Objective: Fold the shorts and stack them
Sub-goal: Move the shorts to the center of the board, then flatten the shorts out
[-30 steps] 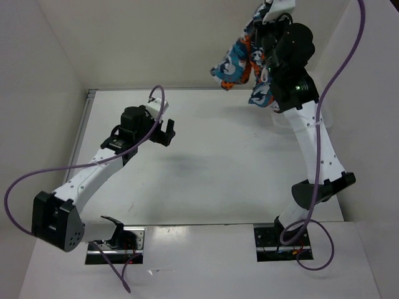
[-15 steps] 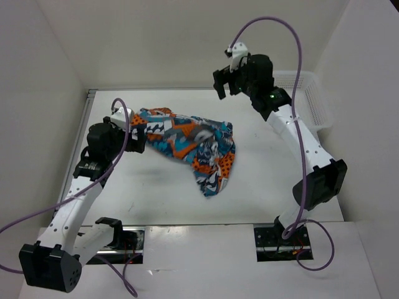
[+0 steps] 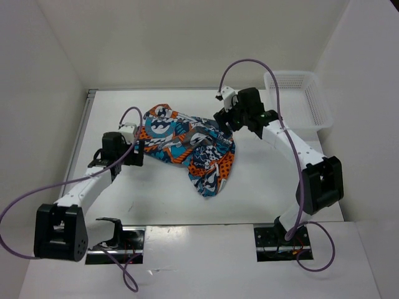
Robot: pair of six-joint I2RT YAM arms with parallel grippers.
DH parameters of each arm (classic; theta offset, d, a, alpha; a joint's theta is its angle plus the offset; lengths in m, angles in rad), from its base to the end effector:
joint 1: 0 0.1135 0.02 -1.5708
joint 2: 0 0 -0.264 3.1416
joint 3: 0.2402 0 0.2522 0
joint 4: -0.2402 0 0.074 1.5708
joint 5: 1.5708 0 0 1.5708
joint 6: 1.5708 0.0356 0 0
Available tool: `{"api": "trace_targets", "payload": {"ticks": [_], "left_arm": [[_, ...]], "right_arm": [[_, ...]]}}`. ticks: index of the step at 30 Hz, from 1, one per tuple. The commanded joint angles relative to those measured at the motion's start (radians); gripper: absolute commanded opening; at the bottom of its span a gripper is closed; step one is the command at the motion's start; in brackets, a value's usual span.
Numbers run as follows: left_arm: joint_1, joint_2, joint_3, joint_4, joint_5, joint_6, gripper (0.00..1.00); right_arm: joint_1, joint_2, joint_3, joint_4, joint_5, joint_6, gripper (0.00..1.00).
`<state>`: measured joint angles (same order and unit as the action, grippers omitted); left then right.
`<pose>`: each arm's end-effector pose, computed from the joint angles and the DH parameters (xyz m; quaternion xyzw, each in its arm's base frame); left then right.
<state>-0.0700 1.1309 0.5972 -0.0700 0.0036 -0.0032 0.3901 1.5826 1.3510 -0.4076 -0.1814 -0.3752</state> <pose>0.2386 -0.0169 0.2172 0.0304 0.8848 -0.0186 0.4646 0.3331 0.1439 0.3146 -0.3700 0.8103 0.0843 0.4467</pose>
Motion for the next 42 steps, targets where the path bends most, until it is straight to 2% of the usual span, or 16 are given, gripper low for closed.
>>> {"api": "trace_targets", "payload": {"ticks": [1, 7, 9, 14, 18, 19, 21, 22, 25, 28, 31, 32, 35, 36, 39, 42], "left_arm": [[0.050, 0.070, 0.096, 0.144, -0.011, 0.003, 1.00], [0.101, 0.307, 0.286, 0.061, 0.079, 0.003, 1.00], [0.110, 0.358, 0.315, 0.061, 0.102, 0.003, 1.00], [0.099, 0.449, 0.296, 0.114, 0.093, 0.003, 1.00], [0.099, 0.449, 0.257, 0.145, 0.070, 0.003, 1.00], [0.099, 0.449, 0.245, 0.162, 0.070, 0.003, 1.00], [0.099, 0.429, 0.236, 0.180, 0.061, 0.003, 1.00], [0.099, 0.429, 0.236, 0.190, 0.061, 0.003, 1.00], [0.099, 0.417, 0.236, 0.202, 0.061, 0.003, 1.00], [0.099, 0.394, 0.236, 0.252, 0.020, 0.003, 1.00], [0.099, 0.394, 0.246, 0.291, -0.033, 0.003, 1.00], [0.099, 0.383, 0.256, 0.291, -0.059, 0.003, 1.00], [0.099, 0.363, 0.279, 0.305, -0.099, 0.003, 1.00], [0.099, 0.363, 0.289, 0.305, -0.117, 0.003, 1.00], [0.099, 0.331, 0.289, 0.294, -0.129, 0.003, 1.00], [0.099, 0.302, 0.280, 0.285, -0.119, 0.003, 1.00]], "right_arm": [[0.001, -0.010, -0.047, 0.000, -0.052, -0.021, 0.83], [0.001, 0.053, -0.173, 0.099, -0.033, -0.048, 0.94], [0.001, 0.103, -0.184, 0.133, -0.021, -0.079, 0.98], [0.001, 0.192, -0.148, 0.156, -0.010, -0.119, 0.98], [0.036, 0.224, -0.148, 0.122, -0.030, -0.200, 0.70], [0.047, 0.224, -0.170, 0.109, -0.030, -0.215, 0.55], [0.070, 0.224, -0.190, 0.098, -0.030, -0.237, 0.38], [0.090, 0.224, -0.199, 0.098, -0.030, -0.255, 0.20], [0.101, 0.191, -0.175, 0.114, -0.011, -0.255, 0.02], [0.101, 0.172, -0.093, 0.212, 0.199, -0.295, 0.00], [0.101, 0.216, 0.116, 0.300, 0.324, -0.358, 0.00], [0.101, 0.241, 0.284, 0.300, 0.360, -0.358, 0.00], [0.130, 0.338, 0.619, 0.213, 0.382, -0.329, 0.00], [0.145, 0.349, 0.666, 0.193, 0.382, -0.329, 0.00], [0.203, 0.315, 0.682, 0.104, 0.327, -0.361, 0.00], [0.227, 0.209, 0.512, -0.025, 0.233, -0.395, 0.00]]}}
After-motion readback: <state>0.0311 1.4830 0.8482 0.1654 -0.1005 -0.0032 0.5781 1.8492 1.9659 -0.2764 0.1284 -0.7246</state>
